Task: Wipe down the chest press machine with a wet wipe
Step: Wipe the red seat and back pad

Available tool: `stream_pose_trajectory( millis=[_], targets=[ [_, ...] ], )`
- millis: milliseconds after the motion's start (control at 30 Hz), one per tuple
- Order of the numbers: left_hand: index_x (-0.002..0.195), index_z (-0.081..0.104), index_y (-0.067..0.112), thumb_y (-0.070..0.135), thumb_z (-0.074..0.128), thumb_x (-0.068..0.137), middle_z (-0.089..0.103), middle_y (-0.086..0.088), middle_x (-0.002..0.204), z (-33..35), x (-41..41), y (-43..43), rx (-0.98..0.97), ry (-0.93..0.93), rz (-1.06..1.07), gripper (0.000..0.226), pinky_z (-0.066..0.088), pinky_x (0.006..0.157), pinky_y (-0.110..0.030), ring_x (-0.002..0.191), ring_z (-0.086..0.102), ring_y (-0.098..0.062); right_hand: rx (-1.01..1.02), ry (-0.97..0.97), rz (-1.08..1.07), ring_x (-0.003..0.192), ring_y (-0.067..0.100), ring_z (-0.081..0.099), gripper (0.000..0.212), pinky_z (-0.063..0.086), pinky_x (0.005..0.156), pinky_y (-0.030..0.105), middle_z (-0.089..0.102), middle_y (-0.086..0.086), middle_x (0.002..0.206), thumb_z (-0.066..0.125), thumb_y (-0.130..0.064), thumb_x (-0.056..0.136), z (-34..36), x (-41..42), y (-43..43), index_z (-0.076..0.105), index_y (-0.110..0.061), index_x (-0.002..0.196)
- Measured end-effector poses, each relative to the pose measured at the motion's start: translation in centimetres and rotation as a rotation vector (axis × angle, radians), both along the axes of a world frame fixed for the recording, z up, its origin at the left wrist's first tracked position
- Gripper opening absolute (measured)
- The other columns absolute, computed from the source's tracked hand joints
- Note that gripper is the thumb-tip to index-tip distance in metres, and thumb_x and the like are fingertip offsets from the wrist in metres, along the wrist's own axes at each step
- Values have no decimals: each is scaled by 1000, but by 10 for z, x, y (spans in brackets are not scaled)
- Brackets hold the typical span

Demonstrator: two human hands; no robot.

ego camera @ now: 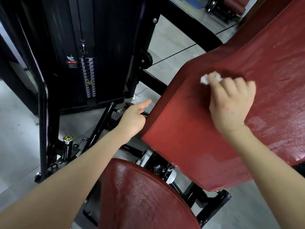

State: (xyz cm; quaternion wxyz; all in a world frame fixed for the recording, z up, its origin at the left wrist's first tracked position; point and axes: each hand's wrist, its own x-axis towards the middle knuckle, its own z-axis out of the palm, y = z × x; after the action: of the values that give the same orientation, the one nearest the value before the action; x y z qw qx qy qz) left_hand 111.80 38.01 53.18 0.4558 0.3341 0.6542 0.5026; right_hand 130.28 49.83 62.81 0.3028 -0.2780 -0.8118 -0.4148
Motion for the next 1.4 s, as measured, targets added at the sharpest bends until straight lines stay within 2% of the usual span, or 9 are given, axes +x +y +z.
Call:
stream_pose_trajectory(
  millis=[100, 233, 300, 367, 533, 667, 833, 1100, 1400],
  targets=[
    [135, 48, 25, -19, 27, 80, 46, 11, 137, 5, 2, 7, -65, 28, -62, 74, 38, 84, -8, 117, 51, -7, -25, -58, 66, 56, 24, 38, 22, 18, 56, 34, 50, 6, 62, 49, -7, 94, -27, -21, -12, 70, -8, 89],
    [135, 47, 30, -16, 25, 81, 47, 6, 140, 2, 0, 16, -107, 5, -141, 74, 39, 57, -6, 78, 50, 1, -292, -630, 263, 59, 24, 53, 30, 24, 62, 36, 64, 10, 82, 41, 1, 83, -120, -11, -44, 71, -3, 88],
    [135, 48, 29, -15, 26, 83, 45, 6, 142, 2, -3, 19, -117, 21, -162, 71, 40, 67, -13, 90, 54, -2, -265, -753, 260, 64, 24, 54, 33, 24, 64, 36, 66, 9, 87, 41, 2, 84, -126, -3, -46, 72, -1, 92],
    [135, 49, 26, -14, 24, 85, 42, 6, 145, 5, -8, 20, -131, 37, -196, 68, 36, 86, -16, 123, 46, -10, -264, -623, 234, 61, 21, 49, 38, 21, 60, 35, 64, 3, 78, 37, 0, 90, -102, -8, -40, 74, -8, 87],
    [133, 51, 21, -17, 24, 84, 51, 2, 135, 8, -28, 22, -127, 2, -168, 67, 32, 99, -22, 129, 40, -15, 11, -101, 5, 55, 21, 42, 16, 21, 56, 33, 55, 0, 62, 60, -15, 92, -10, -22, -6, 75, -14, 92],
    [129, 55, 21, -18, 24, 81, 55, -1, 131, 3, -41, 19, -124, -29, -69, 69, 33, 110, -39, 126, 44, -17, -158, -315, 105, 54, 22, 45, 15, 21, 58, 35, 57, 3, 68, 59, -5, 86, -62, -44, -26, 73, -7, 92],
    [126, 56, 23, -17, 27, 80, 56, 4, 128, 10, -45, 18, -108, -59, -90, 68, 35, 108, -37, 122, 46, -11, -251, -678, 57, 59, 22, 49, 14, 24, 64, 37, 63, 7, 79, 66, -3, 74, -90, -59, -49, 73, -3, 87],
    [116, 63, 25, -13, 32, 83, 60, 9, 121, 59, -42, 47, 18, -17, -118, 59, 37, 94, -19, 115, 50, -5, 6, 87, -345, 54, 23, 39, 18, 23, 56, 34, 44, 5, 60, 52, -11, 96, 44, -58, -2, 69, -7, 90],
    [140, 40, 29, -18, 34, 84, 42, 11, 139, 71, -19, 64, 143, 26, -371, 73, 30, 110, -23, 126, 39, -1, -340, -450, -29, 70, 22, 33, 46, 24, 64, 33, 37, 4, 83, 13, 3, 95, -72, -7, -47, 36, 0, 135]
  ],
)
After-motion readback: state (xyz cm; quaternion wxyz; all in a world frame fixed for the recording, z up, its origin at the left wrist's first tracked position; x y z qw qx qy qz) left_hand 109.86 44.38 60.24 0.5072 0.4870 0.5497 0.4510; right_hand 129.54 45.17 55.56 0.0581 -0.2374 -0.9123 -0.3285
